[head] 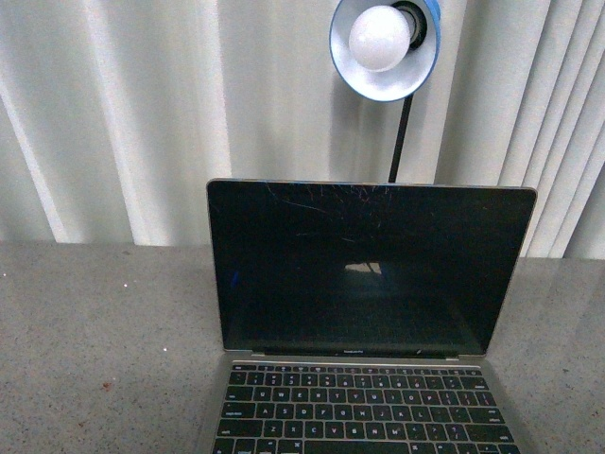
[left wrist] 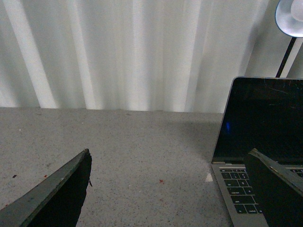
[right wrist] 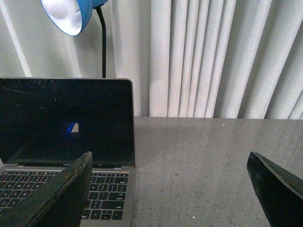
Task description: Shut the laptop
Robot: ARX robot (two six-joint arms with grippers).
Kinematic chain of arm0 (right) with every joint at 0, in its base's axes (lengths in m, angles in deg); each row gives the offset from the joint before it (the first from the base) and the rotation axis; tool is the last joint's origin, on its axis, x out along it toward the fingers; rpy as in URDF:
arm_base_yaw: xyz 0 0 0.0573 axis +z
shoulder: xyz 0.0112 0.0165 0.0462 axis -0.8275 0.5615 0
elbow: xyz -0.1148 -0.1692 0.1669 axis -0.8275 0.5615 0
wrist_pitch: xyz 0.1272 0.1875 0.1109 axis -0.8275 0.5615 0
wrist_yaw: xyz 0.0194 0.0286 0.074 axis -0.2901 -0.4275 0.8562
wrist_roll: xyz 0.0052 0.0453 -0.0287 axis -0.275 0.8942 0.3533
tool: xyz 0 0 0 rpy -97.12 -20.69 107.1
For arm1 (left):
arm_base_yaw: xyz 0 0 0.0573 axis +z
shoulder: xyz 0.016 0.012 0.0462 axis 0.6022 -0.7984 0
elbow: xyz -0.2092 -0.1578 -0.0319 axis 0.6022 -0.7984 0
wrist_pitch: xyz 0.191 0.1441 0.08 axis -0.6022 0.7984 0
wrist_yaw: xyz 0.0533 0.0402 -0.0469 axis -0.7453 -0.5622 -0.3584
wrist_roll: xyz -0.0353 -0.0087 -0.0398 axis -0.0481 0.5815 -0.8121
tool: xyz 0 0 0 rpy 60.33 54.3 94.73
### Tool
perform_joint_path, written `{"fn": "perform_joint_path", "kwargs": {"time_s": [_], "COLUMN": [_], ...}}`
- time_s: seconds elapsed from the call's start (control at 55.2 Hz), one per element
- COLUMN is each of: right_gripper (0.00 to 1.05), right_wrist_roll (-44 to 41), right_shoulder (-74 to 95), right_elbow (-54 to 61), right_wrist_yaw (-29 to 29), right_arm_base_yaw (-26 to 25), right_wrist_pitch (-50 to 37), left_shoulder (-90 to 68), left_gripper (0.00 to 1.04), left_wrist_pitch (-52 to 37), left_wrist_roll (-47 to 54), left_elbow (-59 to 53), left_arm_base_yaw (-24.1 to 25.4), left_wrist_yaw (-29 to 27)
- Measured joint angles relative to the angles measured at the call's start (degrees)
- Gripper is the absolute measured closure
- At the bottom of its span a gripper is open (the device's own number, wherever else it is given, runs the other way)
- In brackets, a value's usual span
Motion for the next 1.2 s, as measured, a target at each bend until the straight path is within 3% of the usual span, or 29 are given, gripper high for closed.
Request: {"fn": "perform_joint_path", "kwargs": {"time_s": [1.197], "right_gripper": [0.07], "right_wrist_roll": [0.0], "right_shoulder": [0.0], "right_elbow": [0.0], "right_wrist_yaw": [0.0], "right_arm_base_yaw": [0.0], "right_wrist_pitch": [0.0], "left_shoulder": [0.0], "left_gripper": [0.07], "left_wrist_pitch": [0.0], "left_wrist_roll": [0.0], "left_elbow": [0.0], "left_arm_base_yaw": [0.0], "left_wrist_yaw": [0.0]}}
